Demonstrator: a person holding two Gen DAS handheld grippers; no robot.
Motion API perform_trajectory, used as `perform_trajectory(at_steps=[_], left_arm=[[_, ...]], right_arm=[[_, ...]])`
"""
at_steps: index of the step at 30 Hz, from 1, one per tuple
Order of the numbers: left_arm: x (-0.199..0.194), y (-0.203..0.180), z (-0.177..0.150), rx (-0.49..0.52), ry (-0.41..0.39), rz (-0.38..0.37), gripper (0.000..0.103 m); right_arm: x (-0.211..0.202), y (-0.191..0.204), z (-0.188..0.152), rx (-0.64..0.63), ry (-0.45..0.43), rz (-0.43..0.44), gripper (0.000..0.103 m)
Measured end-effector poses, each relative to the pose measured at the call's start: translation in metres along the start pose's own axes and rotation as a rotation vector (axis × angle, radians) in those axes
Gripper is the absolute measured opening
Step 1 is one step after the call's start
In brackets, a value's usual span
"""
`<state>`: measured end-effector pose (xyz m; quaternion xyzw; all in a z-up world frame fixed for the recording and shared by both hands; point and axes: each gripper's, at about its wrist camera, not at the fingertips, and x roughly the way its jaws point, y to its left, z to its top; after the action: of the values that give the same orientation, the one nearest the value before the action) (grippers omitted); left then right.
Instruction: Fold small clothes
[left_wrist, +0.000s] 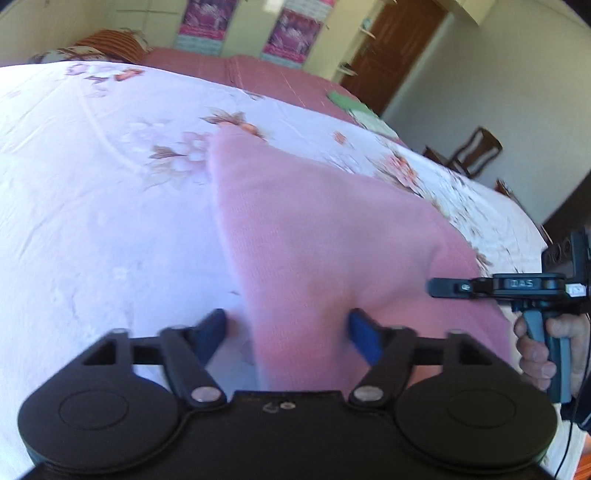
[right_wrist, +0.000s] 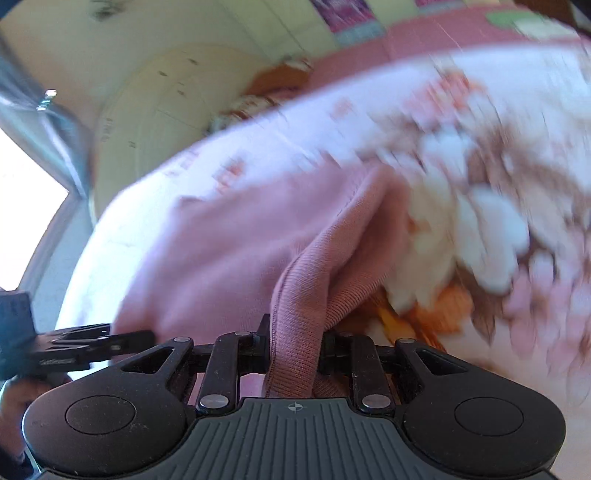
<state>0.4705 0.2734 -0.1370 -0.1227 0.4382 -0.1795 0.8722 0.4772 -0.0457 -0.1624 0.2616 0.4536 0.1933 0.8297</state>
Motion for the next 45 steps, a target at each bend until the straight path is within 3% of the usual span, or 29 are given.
perform_trajectory(at_steps=[2, 4, 5, 6, 9, 11, 12, 13, 14, 15, 18, 22, 26, 28, 30, 32, 36, 43, 44, 45], left_arm=[[-0.007, 0.002, -0.001, -0.002, -0.018, -0.007, 0.078], [-0.020, 0.002, 0.000, 0.033, -0.059, 0.009, 0.071], [-0.027, 0.005, 0.001, 0.036, -0.088, 0.013, 0.064], [-0.032, 0.010, 0.002, 0.031, -0.107, 0.013, 0.057], [-0.027, 0.014, 0.013, 0.037, -0.090, 0.010, 0.050], [-0.015, 0.011, 0.017, 0.058, -0.057, 0.013, 0.048], [-0.009, 0.010, 0.016, 0.057, -0.040, 0.025, 0.048], [-0.003, 0.012, 0.017, 0.046, -0.027, 0.029, 0.048], [0.001, 0.015, 0.015, 0.022, -0.020, 0.024, 0.049], [0.004, 0.018, 0.014, -0.001, -0.020, 0.020, 0.050], [0.004, 0.021, 0.012, -0.001, -0.026, 0.026, 0.054], [-0.026, 0.012, 0.004, 0.009, -0.064, 0.009, 0.047], [-0.053, 0.002, -0.030, -0.013, -0.071, -0.044, 0.047], [-0.051, -0.002, -0.050, -0.004, -0.045, -0.024, 0.048], [-0.049, 0.001, -0.069, -0.033, -0.044, -0.020, 0.051], [-0.053, 0.008, -0.082, -0.074, -0.068, -0.028, 0.051], [-0.065, -0.002, -0.099, -0.040, -0.088, 0.023, 0.051], [-0.072, -0.019, -0.104, -0.001, -0.087, 0.127, 0.052], [-0.076, -0.024, -0.105, 0.008, -0.087, 0.152, 0.055], [-0.082, -0.030, -0.107, 0.019, -0.098, 0.204, 0.071]], right_arm=[[-0.005, -0.017, -0.002, 0.086, -0.022, 0.052, 0.021], [-0.017, -0.015, 0.000, 0.082, -0.041, 0.012, 0.029], [-0.028, -0.012, 0.002, 0.057, -0.076, -0.025, 0.039], [-0.039, -0.008, 0.005, 0.034, -0.117, -0.050, 0.041], [-0.054, -0.004, 0.023, 0.013, -0.196, -0.064, 0.040], [-0.045, -0.002, 0.037, 0.010, -0.169, -0.062, 0.039], [-0.038, 0.006, 0.038, -0.015, -0.147, -0.070, 0.025], [-0.031, 0.012, 0.037, -0.067, -0.126, -0.106, 0.011], [-0.023, 0.016, 0.036, -0.120, -0.106, -0.190, 0.004], [-0.011, 0.012, 0.034, -0.142, -0.077, -0.271, 0.004], [-0.005, -0.006, 0.031, -0.088, -0.086, -0.268, 0.004], [-0.022, 0.009, 0.023, -0.105, -0.121, -0.303, 0.004], [-0.062, 0.056, -0.014, -0.292, -0.126, -0.231, 0.004], [-0.064, 0.074, -0.036, -0.356, -0.092, -0.191, 0.004], [-0.056, 0.076, -0.054, -0.432, -0.042, -0.235, 0.004], [-0.042, 0.062, -0.063, -0.439, -0.002, -0.342, 0.000], [-0.048, 0.043, -0.061, -0.327, -0.040, -0.298, 0.000], [-0.044, 0.048, -0.064, -0.323, -0.053, -0.334, 0.000], [-0.046, 0.051, -0.065, -0.336, -0.049, -0.347, 0.000], [-0.051, 0.054, -0.069, -0.348, -0.048, -0.370, 0.000]])
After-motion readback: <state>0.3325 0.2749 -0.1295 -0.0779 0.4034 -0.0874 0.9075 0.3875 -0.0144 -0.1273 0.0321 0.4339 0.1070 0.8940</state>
